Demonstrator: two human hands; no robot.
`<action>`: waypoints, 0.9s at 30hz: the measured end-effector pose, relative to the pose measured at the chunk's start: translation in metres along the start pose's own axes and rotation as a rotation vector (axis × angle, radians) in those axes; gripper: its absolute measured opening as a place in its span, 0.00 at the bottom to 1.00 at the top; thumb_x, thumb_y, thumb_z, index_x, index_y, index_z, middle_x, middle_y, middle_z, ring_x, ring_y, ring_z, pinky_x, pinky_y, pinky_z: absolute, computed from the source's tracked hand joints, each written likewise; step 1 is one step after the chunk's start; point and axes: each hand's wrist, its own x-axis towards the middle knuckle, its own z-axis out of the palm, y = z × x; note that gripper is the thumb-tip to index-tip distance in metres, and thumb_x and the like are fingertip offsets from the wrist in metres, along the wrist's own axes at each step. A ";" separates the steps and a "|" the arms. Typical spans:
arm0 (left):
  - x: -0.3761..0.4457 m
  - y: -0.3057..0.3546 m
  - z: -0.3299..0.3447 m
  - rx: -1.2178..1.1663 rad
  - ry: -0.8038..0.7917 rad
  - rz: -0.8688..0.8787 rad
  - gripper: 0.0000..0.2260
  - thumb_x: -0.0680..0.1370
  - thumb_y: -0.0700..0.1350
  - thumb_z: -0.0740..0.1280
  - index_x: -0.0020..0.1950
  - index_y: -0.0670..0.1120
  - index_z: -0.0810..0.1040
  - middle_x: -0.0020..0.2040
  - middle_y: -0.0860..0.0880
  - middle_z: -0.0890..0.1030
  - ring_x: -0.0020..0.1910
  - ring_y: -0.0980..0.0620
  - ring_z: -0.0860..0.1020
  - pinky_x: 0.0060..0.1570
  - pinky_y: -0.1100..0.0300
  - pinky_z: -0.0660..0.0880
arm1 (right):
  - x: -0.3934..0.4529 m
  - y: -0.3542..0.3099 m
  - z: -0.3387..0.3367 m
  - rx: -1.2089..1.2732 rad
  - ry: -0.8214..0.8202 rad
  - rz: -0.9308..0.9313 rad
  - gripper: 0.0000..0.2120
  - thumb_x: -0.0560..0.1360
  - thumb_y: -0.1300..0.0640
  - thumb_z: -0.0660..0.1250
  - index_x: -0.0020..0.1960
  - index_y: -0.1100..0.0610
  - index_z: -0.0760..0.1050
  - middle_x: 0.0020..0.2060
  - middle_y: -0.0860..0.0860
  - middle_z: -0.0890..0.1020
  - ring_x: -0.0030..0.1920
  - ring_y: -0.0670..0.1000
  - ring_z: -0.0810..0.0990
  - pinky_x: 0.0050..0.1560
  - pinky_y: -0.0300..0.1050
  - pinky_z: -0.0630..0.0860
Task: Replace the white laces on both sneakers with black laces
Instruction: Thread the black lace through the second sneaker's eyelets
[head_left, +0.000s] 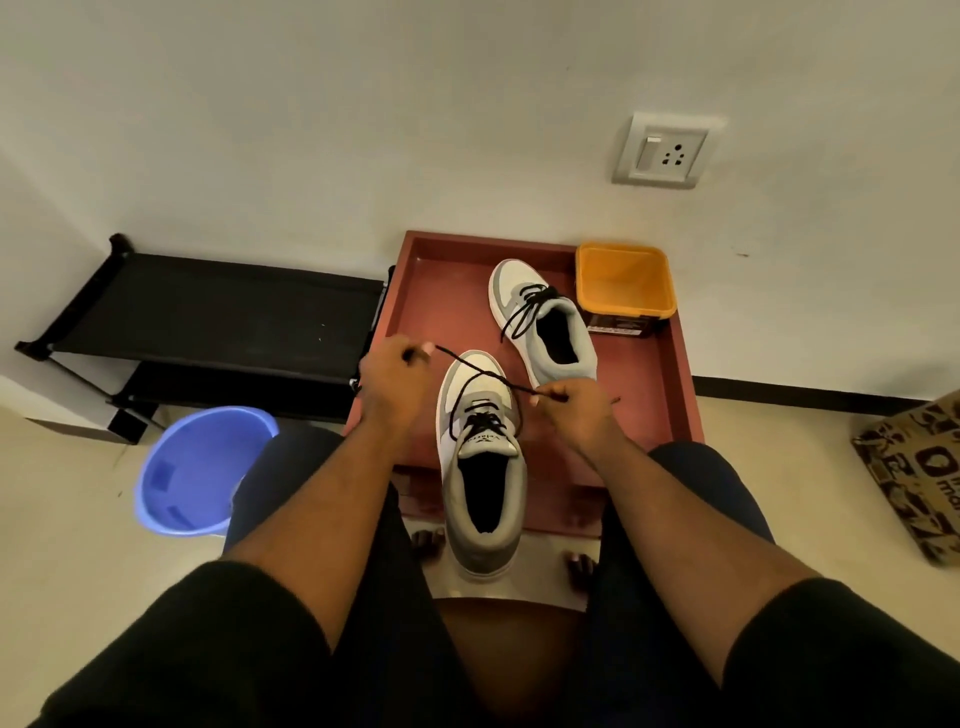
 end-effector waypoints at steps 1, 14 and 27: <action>-0.004 0.005 -0.011 -0.057 0.093 -0.010 0.06 0.79 0.44 0.66 0.46 0.44 0.80 0.43 0.44 0.81 0.37 0.46 0.82 0.37 0.49 0.82 | -0.004 -0.003 -0.008 0.000 0.046 -0.014 0.04 0.75 0.62 0.69 0.44 0.60 0.83 0.33 0.52 0.82 0.33 0.46 0.75 0.39 0.41 0.70; -0.071 0.000 -0.021 -0.038 -0.049 -0.038 0.22 0.76 0.33 0.63 0.67 0.52 0.73 0.66 0.47 0.74 0.52 0.39 0.81 0.46 0.44 0.81 | -0.050 -0.026 -0.014 -0.485 -0.005 -0.268 0.26 0.77 0.68 0.60 0.73 0.54 0.66 0.74 0.55 0.63 0.71 0.58 0.68 0.68 0.46 0.66; -0.058 0.004 -0.006 0.106 -0.274 -0.085 0.04 0.78 0.37 0.68 0.48 0.42 0.84 0.42 0.48 0.82 0.39 0.56 0.78 0.40 0.67 0.72 | -0.021 -0.014 0.007 -0.308 -0.198 -0.251 0.08 0.75 0.66 0.64 0.45 0.62 0.82 0.37 0.53 0.81 0.37 0.49 0.76 0.41 0.41 0.68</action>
